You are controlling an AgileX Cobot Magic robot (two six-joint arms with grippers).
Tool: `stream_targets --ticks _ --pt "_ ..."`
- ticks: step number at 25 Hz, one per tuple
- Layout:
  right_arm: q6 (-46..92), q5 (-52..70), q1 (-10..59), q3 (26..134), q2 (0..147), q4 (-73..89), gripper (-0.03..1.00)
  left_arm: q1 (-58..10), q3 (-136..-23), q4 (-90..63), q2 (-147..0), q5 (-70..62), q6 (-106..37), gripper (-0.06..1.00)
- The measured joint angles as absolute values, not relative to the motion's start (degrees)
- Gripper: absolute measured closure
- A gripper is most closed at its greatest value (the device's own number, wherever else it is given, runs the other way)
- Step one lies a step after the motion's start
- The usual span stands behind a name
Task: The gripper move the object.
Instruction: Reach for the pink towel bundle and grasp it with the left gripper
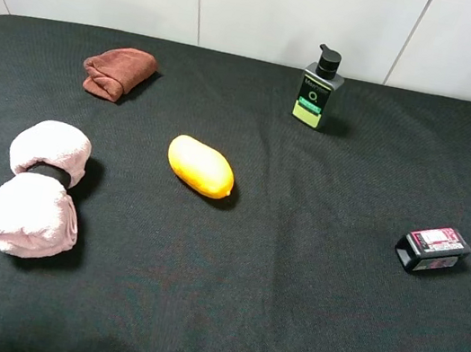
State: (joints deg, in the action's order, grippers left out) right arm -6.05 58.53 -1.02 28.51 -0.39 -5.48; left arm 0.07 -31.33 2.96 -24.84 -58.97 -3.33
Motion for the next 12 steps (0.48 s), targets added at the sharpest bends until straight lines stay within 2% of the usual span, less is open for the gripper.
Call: stream_targets --ticks 12 --pt "-6.05 58.53 -1.02 28.51 -0.39 -5.48 0.34 0.07 -38.68 1.01 -42.74 -55.59 4.73 0.18"
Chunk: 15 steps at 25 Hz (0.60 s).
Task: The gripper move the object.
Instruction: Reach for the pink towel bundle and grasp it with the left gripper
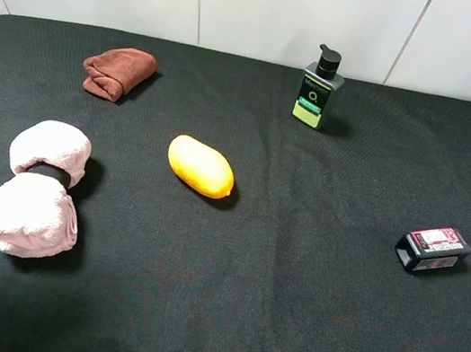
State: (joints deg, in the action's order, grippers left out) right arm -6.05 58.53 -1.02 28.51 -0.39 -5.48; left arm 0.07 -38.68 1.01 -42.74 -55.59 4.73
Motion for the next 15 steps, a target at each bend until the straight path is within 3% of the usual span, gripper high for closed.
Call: stream_targets --ticks 15 --pt "-6.05 58.53 -1.02 28.51 -0.39 -5.48 0.34 0.07 -39.46 -8.9 -59.31 -49.79 5.09 0.18"
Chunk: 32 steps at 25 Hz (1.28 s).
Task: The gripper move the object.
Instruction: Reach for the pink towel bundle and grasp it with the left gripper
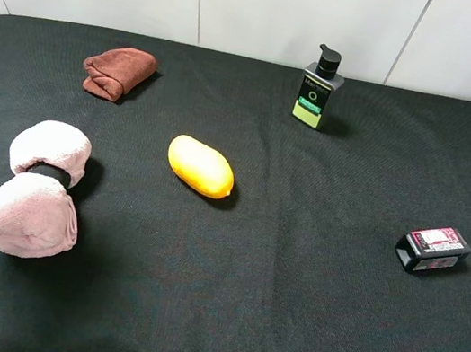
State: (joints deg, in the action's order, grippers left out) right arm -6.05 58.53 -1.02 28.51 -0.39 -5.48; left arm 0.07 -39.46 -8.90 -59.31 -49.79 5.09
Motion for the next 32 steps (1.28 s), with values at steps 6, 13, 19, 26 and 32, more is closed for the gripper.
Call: stream_targets --ticks 6,13,19,26,32 --pt "-6.05 58.53 -1.02 28.51 -0.39 -5.48 0.34 0.07 -39.46 -10.89 -61.54 -49.07 3.89 0.18" --pt "-6.05 58.53 -1.02 28.51 -0.39 -5.48 0.34 0.07 -39.46 -9.79 -61.54 -48.08 1.39 0.18" --pt "-6.05 58.53 -1.02 28.51 -0.39 -5.48 0.34 0.07 -39.46 -6.04 -61.54 -48.13 1.28 0.18" --pt "-6.05 58.53 -1.02 28.51 -0.39 -5.48 0.34 0.07 -39.46 -4.62 -63.06 -48.07 1.28 0.18" --pt "-6.05 58.53 -1.02 28.51 -0.39 -5.48 0.34 0.07 -39.46 -3.78 -65.64 -47.06 1.33 0.18"
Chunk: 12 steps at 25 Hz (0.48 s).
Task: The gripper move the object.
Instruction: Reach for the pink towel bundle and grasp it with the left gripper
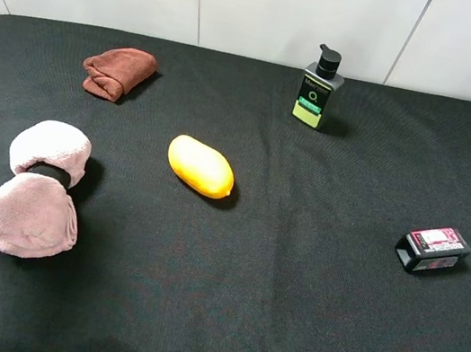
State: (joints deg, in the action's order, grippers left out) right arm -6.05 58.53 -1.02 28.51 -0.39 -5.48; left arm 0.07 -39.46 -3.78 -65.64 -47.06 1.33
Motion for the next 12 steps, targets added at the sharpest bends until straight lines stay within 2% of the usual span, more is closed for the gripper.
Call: stream_targets --ticks 12 --pt "-6.05 58.53 -1.02 28.51 -0.39 -5.48 0.34 0.07 -39.46 -3.8 -74.63 -43.88 3.23 0.18"
